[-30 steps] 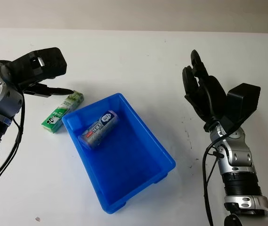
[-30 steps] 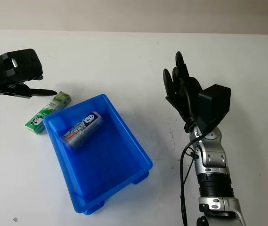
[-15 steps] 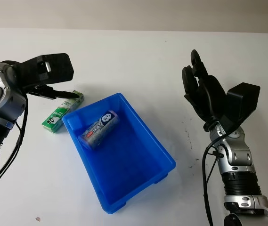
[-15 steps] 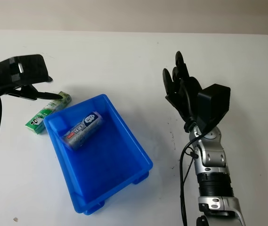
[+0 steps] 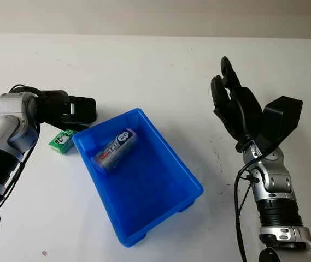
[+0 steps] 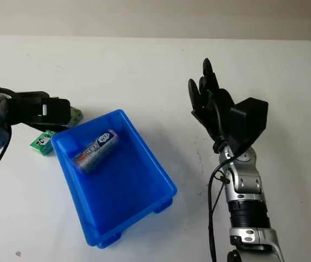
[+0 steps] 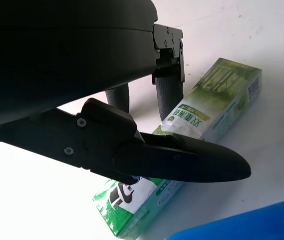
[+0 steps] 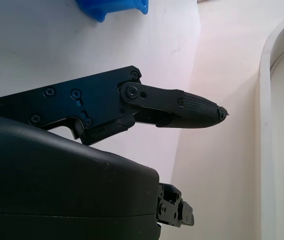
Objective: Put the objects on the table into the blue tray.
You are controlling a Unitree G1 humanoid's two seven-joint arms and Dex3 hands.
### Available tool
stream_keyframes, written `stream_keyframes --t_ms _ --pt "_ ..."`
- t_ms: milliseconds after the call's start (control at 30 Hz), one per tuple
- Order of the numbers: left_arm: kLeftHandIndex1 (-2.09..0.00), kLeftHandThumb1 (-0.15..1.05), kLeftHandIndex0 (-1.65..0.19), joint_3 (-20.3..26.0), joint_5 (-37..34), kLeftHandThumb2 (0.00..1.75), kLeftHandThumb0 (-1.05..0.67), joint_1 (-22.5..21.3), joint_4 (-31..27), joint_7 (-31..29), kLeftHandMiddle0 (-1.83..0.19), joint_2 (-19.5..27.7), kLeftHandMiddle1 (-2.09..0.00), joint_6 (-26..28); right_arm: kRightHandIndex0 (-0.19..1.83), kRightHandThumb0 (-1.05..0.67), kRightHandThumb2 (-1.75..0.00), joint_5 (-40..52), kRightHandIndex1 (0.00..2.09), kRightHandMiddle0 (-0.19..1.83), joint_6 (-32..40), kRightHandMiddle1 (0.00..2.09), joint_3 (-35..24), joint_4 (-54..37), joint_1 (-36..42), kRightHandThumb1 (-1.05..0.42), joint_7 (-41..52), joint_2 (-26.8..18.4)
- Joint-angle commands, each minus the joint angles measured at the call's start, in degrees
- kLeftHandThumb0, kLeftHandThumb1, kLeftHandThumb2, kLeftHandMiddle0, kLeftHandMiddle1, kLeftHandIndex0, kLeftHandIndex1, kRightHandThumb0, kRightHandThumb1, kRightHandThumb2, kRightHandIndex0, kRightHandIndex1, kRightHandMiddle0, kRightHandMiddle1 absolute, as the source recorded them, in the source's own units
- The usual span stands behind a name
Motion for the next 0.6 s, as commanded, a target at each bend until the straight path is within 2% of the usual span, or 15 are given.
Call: stream_keyframes --t_ms 0,33,100,167,200,267,300,333,367,400,433,467,500,567 --pt "-1.42 1.05 0.12 -2.14 1.59 0.29 -0.93 2.68 1.45 0.36 0.19 -1.22 -1.68 -0.25 -0.19 -0.66 -0.53 0.09 0.0 -0.19 -0.66 0.0 -0.24 -1.1 0.54 -1.05 0.04 0.1" --pt "-1.58 1.05 0.1 -2.22 2.08 0.28 -0.91 3.0 1.17 0.71 0.19 -1.29 -1.77 -0.32 -0.19 -0.66 -0.53 0.13 0.0 -0.19 -0.64 0.0 -0.29 -1.18 0.6 -1.05 -0.01 0.16" --pt "-1.71 1.05 0.08 -2.0 2.42 0.26 -0.89 3.75 1.4 2.18 0.19 -1.34 -1.88 -1.16 -0.19 -0.66 -0.53 0.2 0.0 -0.19 -0.61 0.0 -0.38 -1.41 0.74 -1.05 -0.21 0.31" --pt "-1.55 1.05 0.08 -1.92 2.84 0.24 -0.84 4.11 2.31 3.56 0.17 -1.4 -1.27 -2.06 -0.19 -0.68 -0.53 0.66 0.0 -0.19 -0.85 0.0 -0.63 -1.32 0.89 -1.05 0.23 0.27" --pt "-1.56 1.05 0.07 -1.88 3.07 0.23 -0.82 4.03 2.98 4.05 0.18 -1.64 -1.38 -1.88 -0.19 -0.67 -0.52 0.97 0.0 -0.19 -1.19 0.0 -0.84 -1.17 0.96 -1.05 0.55 0.26" --pt "-1.51 1.05 0.11 -1.81 3.54 0.21 -0.79 3.69 4.25 4.77 0.19 -2.24 -1.33 -1.04 -0.19 -0.67 -0.52 1.33 0.0 -0.19 -1.53 0.0 -1.12 -0.89 0.97 -1.05 0.79 0.27" --pt "-1.49 1.05 0.1 -1.88 3.79 0.19 -0.78 3.39 5.22 5.31 0.16 -2.52 -1.48 -0.99 -0.19 -0.67 -0.51 1.56 0.0 -0.19 -1.65 0.0 -1.28 -0.58 0.83 -1.05 0.89 0.3" --pt "-1.38 1.05 0.08 -2.16 4.16 0.18 -0.73 3.22 6.05 6.17 -0.02 -2.42 -1.4 -1.99 -0.19 -0.67 -0.51 1.7 0.0 -0.19 -1.78 0.0 -1.38 -0.39 0.75 -1.05 0.93 0.33" --pt "-1.28 1.05 0.05 -2.39 4.43 0.19 -0.69 3.12 6.64 6.89 -0.15 -2.25 -1.41 -2.98 -0.19 -0.67 -0.5 1.79 0.0 -0.19 -1.9 0.0 -1.41 -0.32 0.71 -1.05 1.03 0.31" --pt "-1.24 1.05 0.0 -2.66 4.8 0.19 -0.65 3.01 7.05 7.35 -0.37 -2.13 -1.56 -3.77 -0.19 -0.67 -0.5 1.83 0.0 -0.19 -2.08 0.0 -1.45 -0.09 0.61 -1.05 1.13 0.26" --pt "-1.29 1.05 -0.06 -2.8 5.16 0.2 -0.6 3.04 7.05 7.6 -0.64 -2.02 -1.72 -4.4 -0.19 -0.67 -0.51 1.87 0.0 -0.19 -2.27 0.0 -1.49 0.12 0.51 -1.05 1.26 0.24" --pt "-1.32 1.05 -0.06 -2.9 5.41 0.22 -0.57 3.2 6.66 7.65 -0.76 -1.76 -1.79 -5.28 -0.19 -0.67 -0.51 1.96 0.0 -0.19 -2.28 0.0 -1.56 0.25 0.38 -1.05 1.33 0.28" --pt "-1.51 1.05 -0.03 -3.01 5.69 0.26 -0.53 3.27 6.41 7.55 -0.73 -1.58 -1.94 -5.99 -0.19 -0.67 -0.51 2.01 0.0 -0.19 -2.29 0.0 -1.64 0.34 0.26 -1.05 1.31 0.35" --pt "-1.92 1.05 0.03 -3.15 6.16 0.32 -0.44 3.44 6.09 7.44 -0.65 -1.19 -2.06 -7.44 -0.19 -0.67 -0.51 2.08 0.0 -0.19 -2.64 0.0 -1.7 0.53 0.15 -1.05 1.48 0.38"
